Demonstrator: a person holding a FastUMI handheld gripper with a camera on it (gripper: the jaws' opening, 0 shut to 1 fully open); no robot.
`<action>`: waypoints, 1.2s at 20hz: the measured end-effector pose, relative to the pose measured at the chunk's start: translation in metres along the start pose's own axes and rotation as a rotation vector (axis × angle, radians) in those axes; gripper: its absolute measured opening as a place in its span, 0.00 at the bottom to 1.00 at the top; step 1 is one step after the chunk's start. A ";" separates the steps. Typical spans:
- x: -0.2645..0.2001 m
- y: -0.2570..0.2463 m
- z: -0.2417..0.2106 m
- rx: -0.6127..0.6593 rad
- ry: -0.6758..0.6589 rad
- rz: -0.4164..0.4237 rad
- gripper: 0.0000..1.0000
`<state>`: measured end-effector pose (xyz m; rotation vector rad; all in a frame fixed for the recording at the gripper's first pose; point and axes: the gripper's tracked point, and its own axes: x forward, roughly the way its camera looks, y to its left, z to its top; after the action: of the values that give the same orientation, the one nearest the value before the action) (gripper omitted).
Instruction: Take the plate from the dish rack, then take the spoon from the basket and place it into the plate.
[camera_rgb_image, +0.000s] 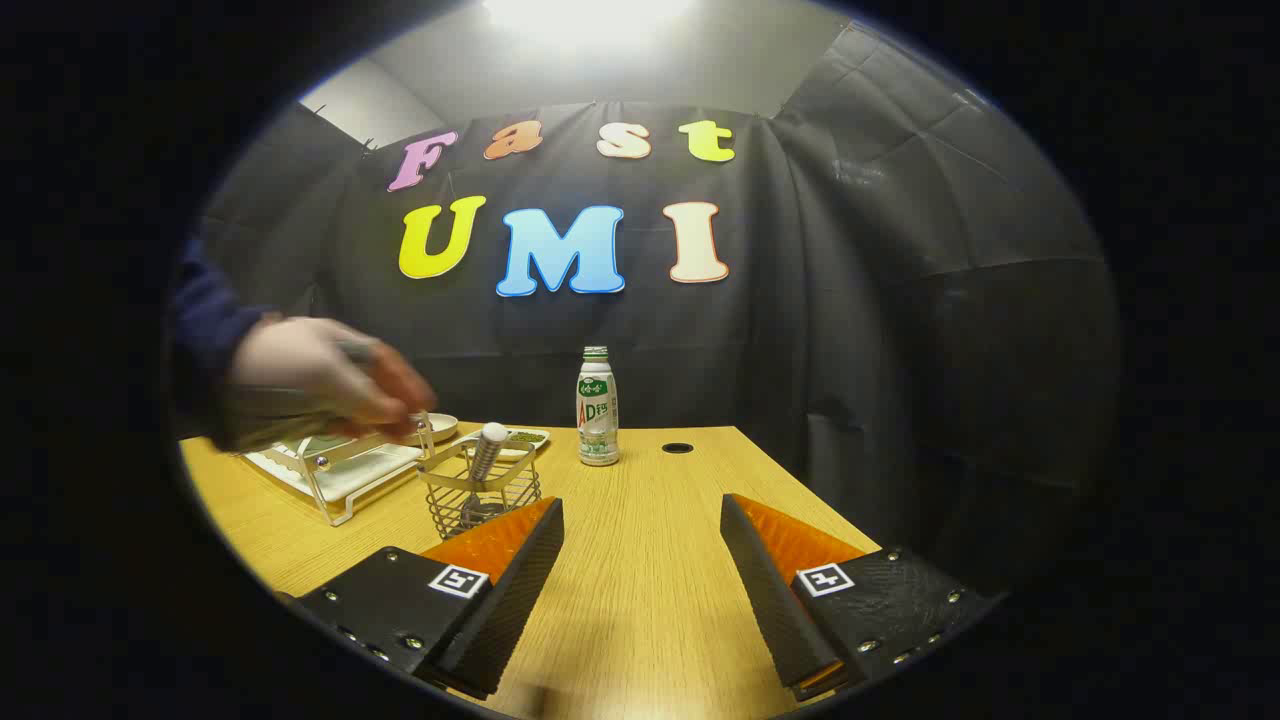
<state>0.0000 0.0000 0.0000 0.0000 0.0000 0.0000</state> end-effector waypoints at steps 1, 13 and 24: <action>0.000 0.000 0.000 0.001 0.000 0.000 0.97; 0.000 0.000 0.000 0.000 0.000 0.000 0.97; 0.045 -0.005 -0.012 0.013 0.067 -0.014 0.97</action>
<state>0.0450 -0.0053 -0.0117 0.0130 0.0671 -0.0142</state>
